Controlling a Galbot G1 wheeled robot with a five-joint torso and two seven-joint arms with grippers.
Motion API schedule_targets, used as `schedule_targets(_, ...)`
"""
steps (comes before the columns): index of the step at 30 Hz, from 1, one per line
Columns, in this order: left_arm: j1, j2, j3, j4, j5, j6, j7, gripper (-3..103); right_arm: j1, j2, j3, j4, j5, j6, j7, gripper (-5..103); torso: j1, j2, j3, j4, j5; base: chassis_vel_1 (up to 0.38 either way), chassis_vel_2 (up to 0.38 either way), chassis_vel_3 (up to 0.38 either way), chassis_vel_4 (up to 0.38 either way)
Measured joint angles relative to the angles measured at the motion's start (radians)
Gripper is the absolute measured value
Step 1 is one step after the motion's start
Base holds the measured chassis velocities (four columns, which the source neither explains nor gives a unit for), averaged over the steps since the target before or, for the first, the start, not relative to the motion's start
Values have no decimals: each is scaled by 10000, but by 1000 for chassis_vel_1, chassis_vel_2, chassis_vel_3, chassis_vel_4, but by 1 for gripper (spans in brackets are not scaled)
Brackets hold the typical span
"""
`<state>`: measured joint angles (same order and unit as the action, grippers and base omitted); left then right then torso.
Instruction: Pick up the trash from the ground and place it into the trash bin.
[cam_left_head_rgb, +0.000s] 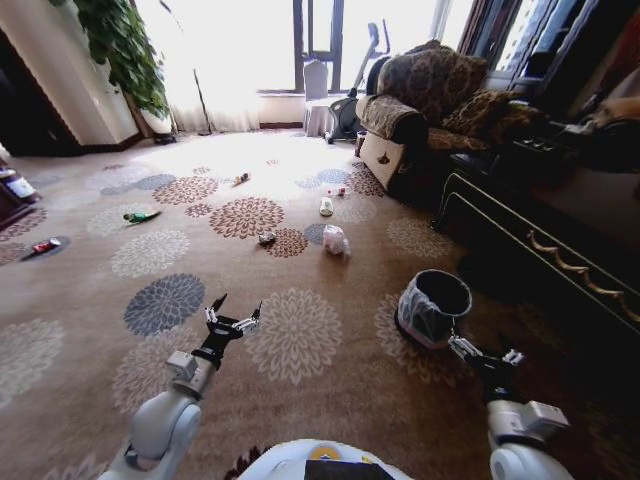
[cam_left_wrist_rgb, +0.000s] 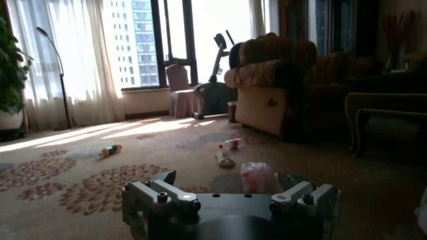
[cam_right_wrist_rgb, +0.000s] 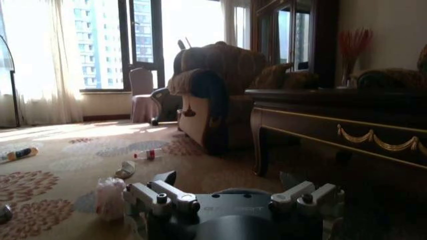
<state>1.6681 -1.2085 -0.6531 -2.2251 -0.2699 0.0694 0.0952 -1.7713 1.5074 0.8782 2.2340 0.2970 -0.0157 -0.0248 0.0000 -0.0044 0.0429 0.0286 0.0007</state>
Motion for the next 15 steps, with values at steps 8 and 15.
schedule_targets(8, 60, -106, 95, -47, 298, -31, 276, 100, 18, -52, -139, -168, 37, 551, 65, 100, 0, -1, -1, -1, 0, -140, 79, 92, -142)
schedule_targets(15, 51, -113, 135, -22, 382, 26, 396, 100, 31, -75, -123, -176, -55, 466, 76, 100, -1, -1, -4, 0, -1, -30, -72, -70, -40)
